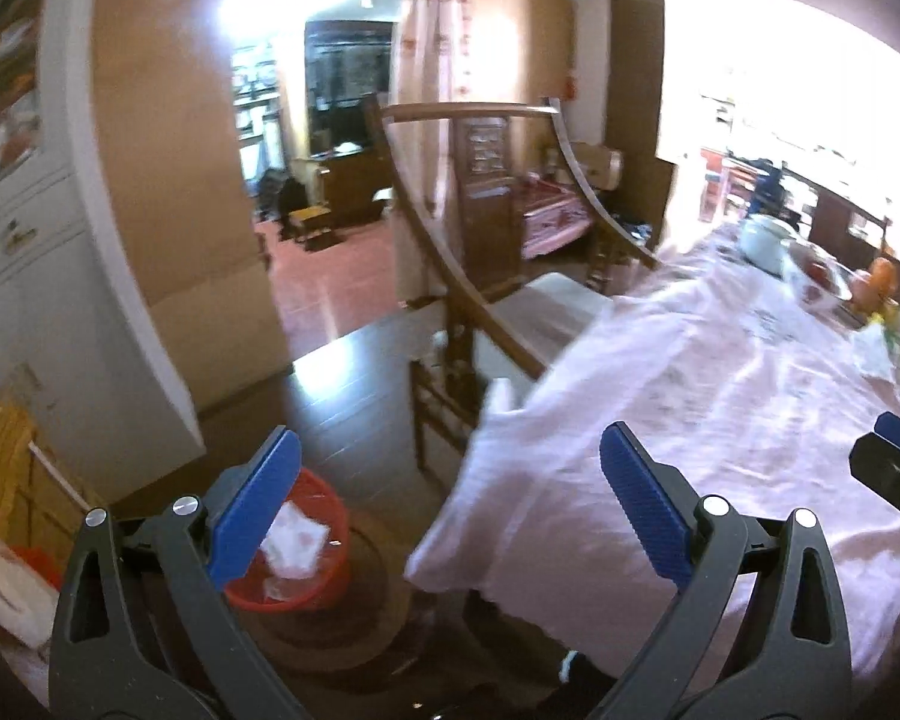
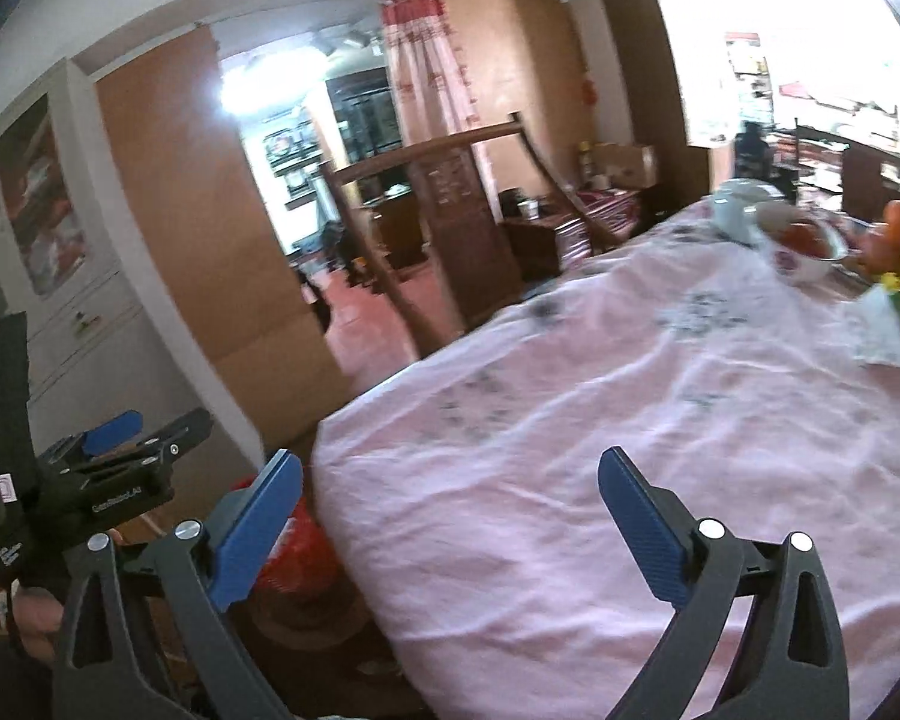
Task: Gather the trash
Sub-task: 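Swing both open tools back over the table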
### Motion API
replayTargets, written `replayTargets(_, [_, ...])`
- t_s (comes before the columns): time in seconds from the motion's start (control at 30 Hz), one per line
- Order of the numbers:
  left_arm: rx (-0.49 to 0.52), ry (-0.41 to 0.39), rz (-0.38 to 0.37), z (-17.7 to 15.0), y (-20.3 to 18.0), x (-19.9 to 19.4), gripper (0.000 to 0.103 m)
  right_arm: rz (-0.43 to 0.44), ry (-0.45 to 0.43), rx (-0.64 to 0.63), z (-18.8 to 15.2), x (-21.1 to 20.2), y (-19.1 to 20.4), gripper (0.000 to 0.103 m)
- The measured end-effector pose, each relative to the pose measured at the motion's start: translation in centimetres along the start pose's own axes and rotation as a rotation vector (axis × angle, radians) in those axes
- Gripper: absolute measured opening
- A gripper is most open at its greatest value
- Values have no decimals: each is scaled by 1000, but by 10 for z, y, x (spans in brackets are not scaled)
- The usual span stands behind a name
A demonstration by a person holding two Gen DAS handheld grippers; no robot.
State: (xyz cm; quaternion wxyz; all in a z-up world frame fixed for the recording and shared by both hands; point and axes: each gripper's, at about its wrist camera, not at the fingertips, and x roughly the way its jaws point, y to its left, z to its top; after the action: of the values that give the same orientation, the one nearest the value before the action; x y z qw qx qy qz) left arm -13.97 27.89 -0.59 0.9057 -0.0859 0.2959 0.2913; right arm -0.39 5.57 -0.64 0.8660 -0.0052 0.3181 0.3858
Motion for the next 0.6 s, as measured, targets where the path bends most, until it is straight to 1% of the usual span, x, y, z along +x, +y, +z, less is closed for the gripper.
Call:
replayTargets(0.2, [96, -21, -120, 13, -66, -3, 96, -99, -43, 31, -5, -35, -40, 97])
replayTargets(0.27, [135, -32, -175, 18, -94, -5, 96, -132, -55, 56, -6, -44, -54, 97])
replayTargets(0.33, [182, -42, -236, 22, -126, -7, 96, -173, -66, 91, -7, -57, -73, 97])
replayTargets(0.4, [218, -47, -273, 25, -151, -9, 96, -210, -75, 130, -8, -68, -91, 97])
replayTargets(0.43, [243, -45, -308, 27, -172, -10, 96, -230, -81, 153, -11, -77, -104, 97])
replayTargets(0.5, [268, -30, -360, 28, -198, -12, 96, -271, -78, 178, -14, -90, -122, 97])
replayTargets(0.53, [288, -21, -405, 30, -218, -14, 96, -301, -73, 198, -16, -99, -136, 97])
replayTargets(0.6, [316, -21, -437, 31, -241, -17, 96, -337, -71, 227, -19, -110, -157, 97])
